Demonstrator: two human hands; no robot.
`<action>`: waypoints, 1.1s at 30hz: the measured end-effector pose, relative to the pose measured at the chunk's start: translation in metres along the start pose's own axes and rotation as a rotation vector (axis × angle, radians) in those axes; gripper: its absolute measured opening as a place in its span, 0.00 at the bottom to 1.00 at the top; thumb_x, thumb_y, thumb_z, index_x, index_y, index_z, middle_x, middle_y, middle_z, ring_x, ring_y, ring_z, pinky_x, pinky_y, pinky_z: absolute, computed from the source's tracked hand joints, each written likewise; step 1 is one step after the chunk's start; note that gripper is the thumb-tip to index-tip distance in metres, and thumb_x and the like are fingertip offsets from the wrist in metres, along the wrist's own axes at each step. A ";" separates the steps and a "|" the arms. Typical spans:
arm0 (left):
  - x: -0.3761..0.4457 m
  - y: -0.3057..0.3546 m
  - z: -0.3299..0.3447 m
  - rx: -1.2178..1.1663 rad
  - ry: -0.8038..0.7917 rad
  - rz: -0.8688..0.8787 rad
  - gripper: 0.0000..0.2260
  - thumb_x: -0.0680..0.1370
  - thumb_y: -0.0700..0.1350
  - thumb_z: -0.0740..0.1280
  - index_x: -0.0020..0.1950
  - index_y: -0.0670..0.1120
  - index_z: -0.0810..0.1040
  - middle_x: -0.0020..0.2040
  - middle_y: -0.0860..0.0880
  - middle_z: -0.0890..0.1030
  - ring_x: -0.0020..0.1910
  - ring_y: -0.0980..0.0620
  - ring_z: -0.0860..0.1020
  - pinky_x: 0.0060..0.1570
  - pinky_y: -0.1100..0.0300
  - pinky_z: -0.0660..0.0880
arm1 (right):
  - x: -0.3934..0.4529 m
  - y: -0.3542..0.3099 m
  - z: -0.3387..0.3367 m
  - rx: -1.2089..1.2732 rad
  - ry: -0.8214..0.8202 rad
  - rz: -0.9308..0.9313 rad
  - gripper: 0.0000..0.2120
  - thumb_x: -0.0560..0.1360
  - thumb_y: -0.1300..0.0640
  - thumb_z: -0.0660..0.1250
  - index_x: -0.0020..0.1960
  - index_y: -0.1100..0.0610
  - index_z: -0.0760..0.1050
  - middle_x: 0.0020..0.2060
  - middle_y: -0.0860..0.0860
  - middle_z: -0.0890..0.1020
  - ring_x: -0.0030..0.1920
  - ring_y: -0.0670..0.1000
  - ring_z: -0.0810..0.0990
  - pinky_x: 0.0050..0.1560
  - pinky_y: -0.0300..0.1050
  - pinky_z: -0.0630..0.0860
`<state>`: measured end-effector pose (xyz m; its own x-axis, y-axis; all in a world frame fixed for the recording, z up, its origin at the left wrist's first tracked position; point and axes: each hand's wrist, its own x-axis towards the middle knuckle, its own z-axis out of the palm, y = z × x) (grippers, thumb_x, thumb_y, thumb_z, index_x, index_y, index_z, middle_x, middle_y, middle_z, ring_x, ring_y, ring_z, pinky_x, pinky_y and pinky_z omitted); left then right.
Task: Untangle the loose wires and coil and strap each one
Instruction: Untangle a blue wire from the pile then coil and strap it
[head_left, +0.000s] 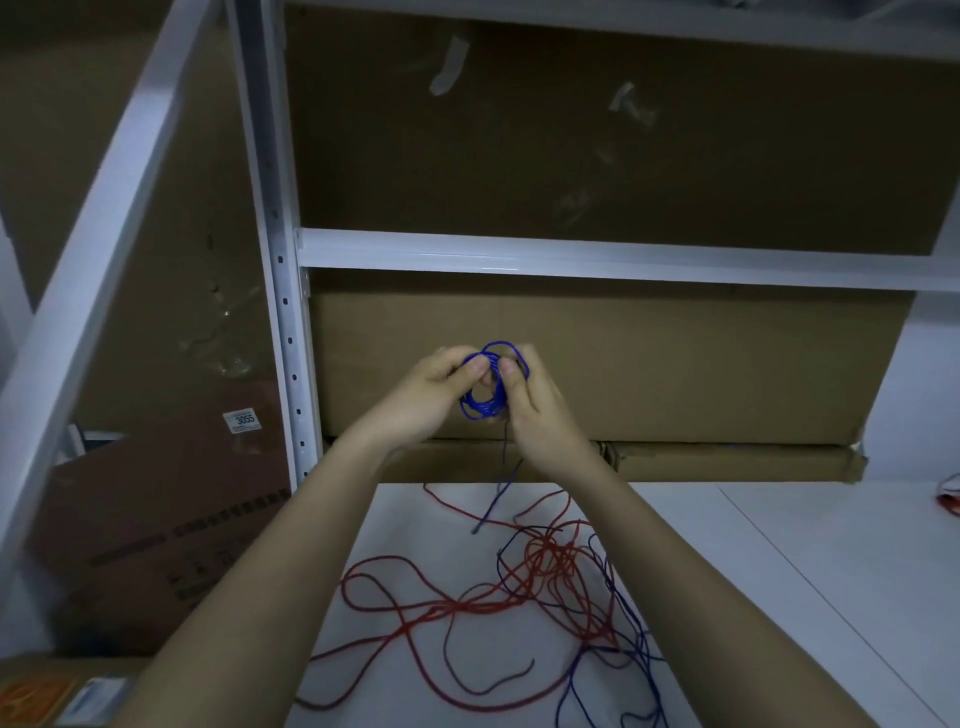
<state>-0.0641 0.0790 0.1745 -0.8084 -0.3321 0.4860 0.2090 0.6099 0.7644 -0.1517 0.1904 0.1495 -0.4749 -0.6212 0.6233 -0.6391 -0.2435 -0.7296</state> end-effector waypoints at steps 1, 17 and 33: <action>-0.002 0.002 0.003 -0.061 0.008 0.007 0.13 0.83 0.40 0.57 0.39 0.47 0.73 0.38 0.49 0.74 0.38 0.59 0.73 0.46 0.63 0.70 | 0.001 -0.002 0.000 0.052 -0.018 0.050 0.10 0.84 0.54 0.50 0.52 0.54 0.70 0.41 0.48 0.76 0.35 0.41 0.76 0.35 0.35 0.75; 0.007 -0.002 0.029 -0.170 0.144 -0.101 0.15 0.84 0.44 0.54 0.40 0.41 0.71 0.28 0.51 0.69 0.25 0.60 0.67 0.31 0.69 0.65 | 0.002 0.003 -0.003 -0.252 -0.013 0.090 0.08 0.83 0.53 0.51 0.52 0.51 0.68 0.40 0.41 0.76 0.39 0.36 0.74 0.39 0.25 0.67; -0.003 0.002 0.022 -0.510 0.119 -0.088 0.16 0.84 0.41 0.52 0.38 0.42 0.70 0.22 0.52 0.67 0.31 0.51 0.68 0.36 0.65 0.71 | 0.010 0.018 -0.011 0.084 -0.061 0.087 0.11 0.83 0.50 0.52 0.47 0.51 0.70 0.29 0.43 0.76 0.27 0.39 0.72 0.34 0.34 0.68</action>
<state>-0.0735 0.0967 0.1657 -0.7730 -0.4641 0.4325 0.4079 0.1585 0.8992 -0.1748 0.1880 0.1460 -0.4871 -0.6865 0.5399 -0.5431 -0.2461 -0.8028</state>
